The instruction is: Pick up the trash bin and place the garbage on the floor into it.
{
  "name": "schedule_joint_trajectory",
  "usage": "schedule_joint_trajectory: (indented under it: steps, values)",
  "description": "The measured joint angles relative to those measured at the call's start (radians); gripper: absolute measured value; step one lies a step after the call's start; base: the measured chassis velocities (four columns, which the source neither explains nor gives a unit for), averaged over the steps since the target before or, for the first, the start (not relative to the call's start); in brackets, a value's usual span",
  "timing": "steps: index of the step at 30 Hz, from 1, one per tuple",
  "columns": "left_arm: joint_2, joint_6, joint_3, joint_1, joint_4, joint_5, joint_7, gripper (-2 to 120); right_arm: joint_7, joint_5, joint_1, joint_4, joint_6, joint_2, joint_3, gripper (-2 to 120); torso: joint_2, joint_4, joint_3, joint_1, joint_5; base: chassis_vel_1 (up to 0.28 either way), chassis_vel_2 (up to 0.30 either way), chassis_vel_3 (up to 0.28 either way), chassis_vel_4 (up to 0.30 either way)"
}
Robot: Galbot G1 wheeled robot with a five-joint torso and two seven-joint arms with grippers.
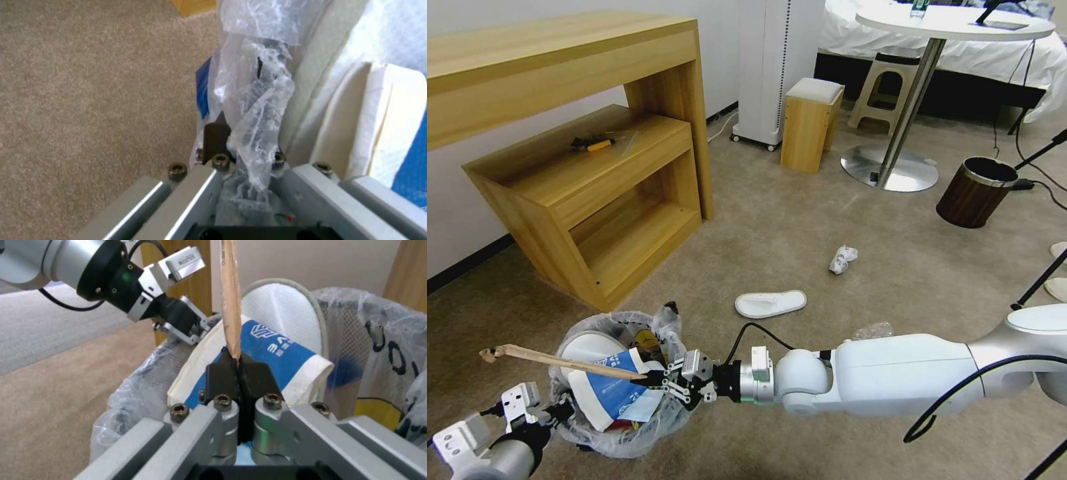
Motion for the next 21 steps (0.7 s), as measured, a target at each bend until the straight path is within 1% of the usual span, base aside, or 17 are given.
schedule_joint_trajectory:
  steps: [3, 4, 5, 6, 8, 10, 11, 12, 14, 15, 17, 18, 19, 21]
  values:
    - [-0.003, 0.0, 0.0, 0.002, -0.001, 0.0, 0.0, 0, 0.0, -0.003, -0.004, 0.003, -0.001, -0.001, -0.002, 0, 0.0, 0.0, 0.0, 0.0, 0.0, 0.0, 0.0, 0.0, 0.0]
    - [-0.005, 0.0, 0.001, 0.003, -0.002, 0.001, 0.0, 0, -0.001, -0.004, -0.006, 0.003, -0.002, -0.001, -0.003, 4, 0.0, 0.0, 0.0, 0.0, 0.0, 0.0, 0.0, 0.0, 0.0]
    - [-0.005, 0.0, 0.001, 0.003, -0.002, 0.001, 0.0, 0, -0.001, -0.004, -0.006, 0.003, -0.002, -0.001, -0.003, 4, 0.0, 0.0, 0.0, 0.0, 0.0, 0.0, 0.0, 0.0, 0.0]
    - [-0.006, 0.0, 0.002, 0.003, -0.004, 0.001, 0.0, 0, -0.001, -0.005, -0.008, 0.004, -0.003, -0.002, -0.003, 10, 0.0, 0.0, 0.0, 0.0, 0.0, 0.0, 0.0, 0.0, 0.0]
    - [-0.007, 0.0, 0.002, 0.003, -0.004, 0.001, 0.0, 0, -0.001, -0.005, -0.01, 0.005, -0.003, -0.002, -0.003, 13, 0.0, 0.0, 0.0, 0.0, 0.0, 0.0, 0.0, 0.0, 0.0]
    - [-0.008, 0.0, 0.002, 0.005, -0.004, 0.003, 0.0, 0, -0.001, -0.007, -0.012, 0.008, -0.004, -0.006, -0.003, 25, 0.0, 0.0, 0.0, 0.0, 0.0, 0.0, 0.0, 0.0, 0.0]
    - [-0.008, 0.0, 0.002, 0.005, -0.004, 0.004, 0.001, 0, -0.001, -0.007, -0.013, 0.01, -0.004, -0.007, -0.003, 28, 0.0, 0.0, 0.0, 0.0, 0.0, 0.0, 0.0, 0.0, 0.0]
    - [-0.008, 0.0, 0.002, 0.005, -0.004, 0.004, 0.001, 0, -0.001, -0.007, -0.013, 0.01, -0.004, -0.007, -0.003, 28, 0.0, 0.0, 0.0, 0.0, 0.0, 0.0, 0.0, 0.0, 0.0]
    - [-0.01, -0.001, 0.003, 0.005, -0.003, 0.007, 0.001, 0, -0.001, -0.009, -0.016, 0.012, -0.004, -0.009, 0.0, 41, 0.0, 0.0, 0.0, 0.0, 0.0, 0.0, 0.0, 0.0, 0.0]
    - [-0.01, -0.001, 0.003, 0.005, -0.003, 0.007, 0.001, 0, -0.001, -0.009, -0.016, 0.012, -0.004, -0.009, 0.0, 41, 0.0, 0.0, 0.0, 0.0, 0.0, 0.0, 0.0, 0.0, 0.0]
    - [-0.01, -0.001, 0.004, 0.006, -0.002, 0.008, 0.002, 0, -0.001, -0.01, -0.017, 0.016, -0.004, -0.01, 0.002, 49, 0.0, 0.0, 0.0, 0.0, 0.0, 0.0, 0.0, 0.0, 0.0]
    - [-0.01, -0.001, 0.004, 0.006, -0.002, 0.008, 0.002, 0, -0.001, -0.012, -0.018, 0.016, -0.004, -0.01, 0.004, 55, 0.0, 0.0, 0.0, 0.0, 0.0, 0.0, 0.0, 0.0, 0.0]
    - [-0.01, -0.001, 0.004, 0.006, -0.002, 0.008, 0.002, 0, -0.001, -0.012, -0.018, 0.016, -0.004, -0.01, 0.004, 55, 0.0, 0.0, 0.0, 0.0, 0.0, 0.0, 0.0, 0.0, 0.0]
    - [-0.011, -0.001, 0.005, 0.006, -0.002, 0.009, 0.002, 0, -0.001, -0.015, -0.019, 0.017, -0.004, -0.01, 0.004, 64, 0.0, 0.0, 0.0, 0.0, 0.0, 0.0, 0.0, 0.0, 0.0]
